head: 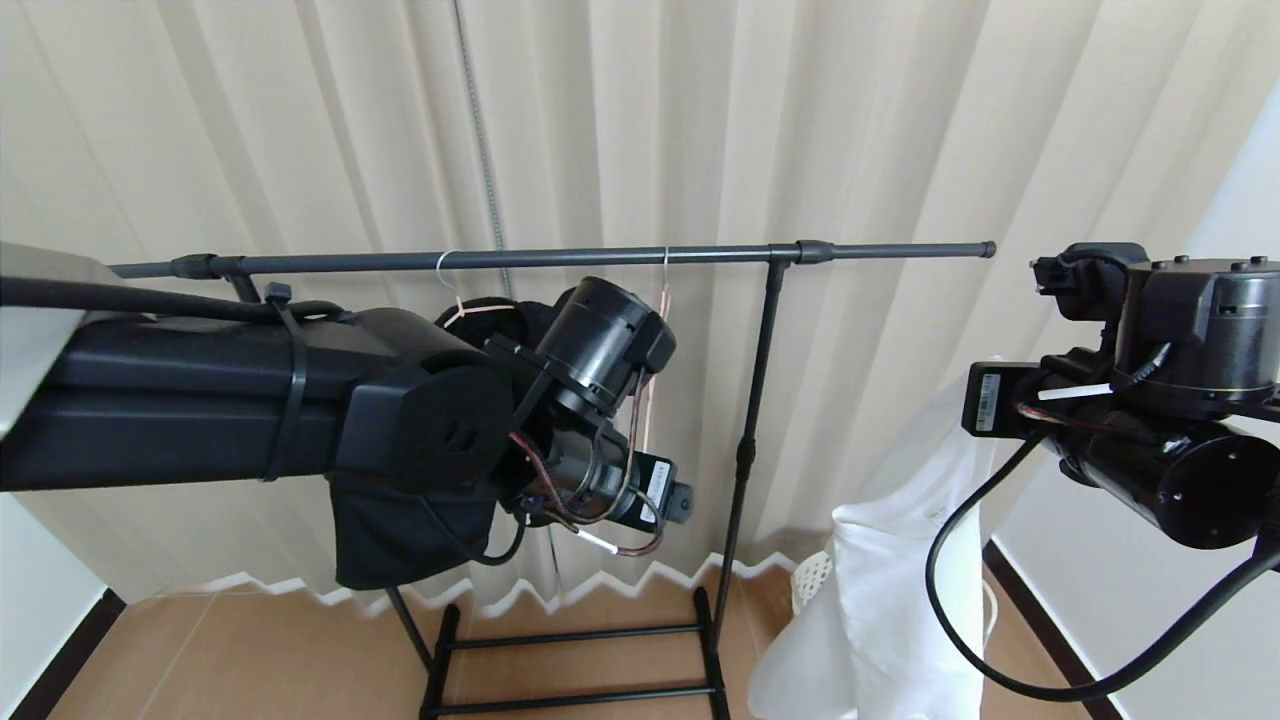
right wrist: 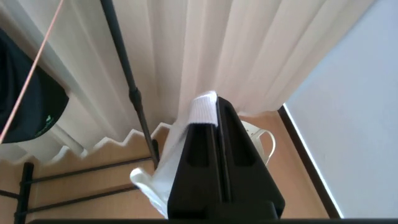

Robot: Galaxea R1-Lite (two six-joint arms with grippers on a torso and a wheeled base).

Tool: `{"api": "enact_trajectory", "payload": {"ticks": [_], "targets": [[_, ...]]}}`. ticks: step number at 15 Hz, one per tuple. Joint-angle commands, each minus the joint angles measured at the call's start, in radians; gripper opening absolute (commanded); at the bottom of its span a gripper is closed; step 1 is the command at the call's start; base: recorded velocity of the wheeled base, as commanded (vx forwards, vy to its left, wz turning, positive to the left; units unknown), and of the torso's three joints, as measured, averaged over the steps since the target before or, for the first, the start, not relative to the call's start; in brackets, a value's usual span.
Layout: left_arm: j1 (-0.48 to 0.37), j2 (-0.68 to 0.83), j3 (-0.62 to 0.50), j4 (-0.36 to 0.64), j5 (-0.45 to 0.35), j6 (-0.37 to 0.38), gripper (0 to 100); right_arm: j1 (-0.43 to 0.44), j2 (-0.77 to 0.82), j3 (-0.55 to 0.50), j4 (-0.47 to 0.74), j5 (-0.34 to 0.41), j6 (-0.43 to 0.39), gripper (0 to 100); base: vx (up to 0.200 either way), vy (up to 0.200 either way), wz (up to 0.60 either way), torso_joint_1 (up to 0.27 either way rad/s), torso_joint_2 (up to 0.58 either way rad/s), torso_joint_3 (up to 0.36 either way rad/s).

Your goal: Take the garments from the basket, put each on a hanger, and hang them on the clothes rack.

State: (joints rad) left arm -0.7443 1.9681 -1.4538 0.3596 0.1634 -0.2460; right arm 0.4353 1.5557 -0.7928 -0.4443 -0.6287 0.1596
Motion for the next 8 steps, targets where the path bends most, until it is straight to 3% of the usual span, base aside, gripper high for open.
{"api": "enact_trajectory", "payload": {"ticks": [1, 3, 8], "targets": [[0.023, 0.069, -0.063, -0.025, 0.054, 0.001, 100, -0.003, 0.0, 0.0, -0.001, 0.0, 0.0, 0, 0.0, 0.0, 0.0, 0.0, 0.0, 0.0], [0.039, 0.123, -0.128, -0.044, 0.125, 0.002, 100, -0.003, -0.002, 0.003, -0.001, 0.0, 0.0, 0, 0.0, 0.0, 0.0, 0.0, 0.0, 0.0], [0.071, 0.175, -0.181, -0.106, 0.128, 0.027, 100, -0.003, -0.003, 0.006, -0.001, 0.0, -0.005, 0, 0.2, 0.0, 0.0, -0.002, 0.0, 0.005]]}}
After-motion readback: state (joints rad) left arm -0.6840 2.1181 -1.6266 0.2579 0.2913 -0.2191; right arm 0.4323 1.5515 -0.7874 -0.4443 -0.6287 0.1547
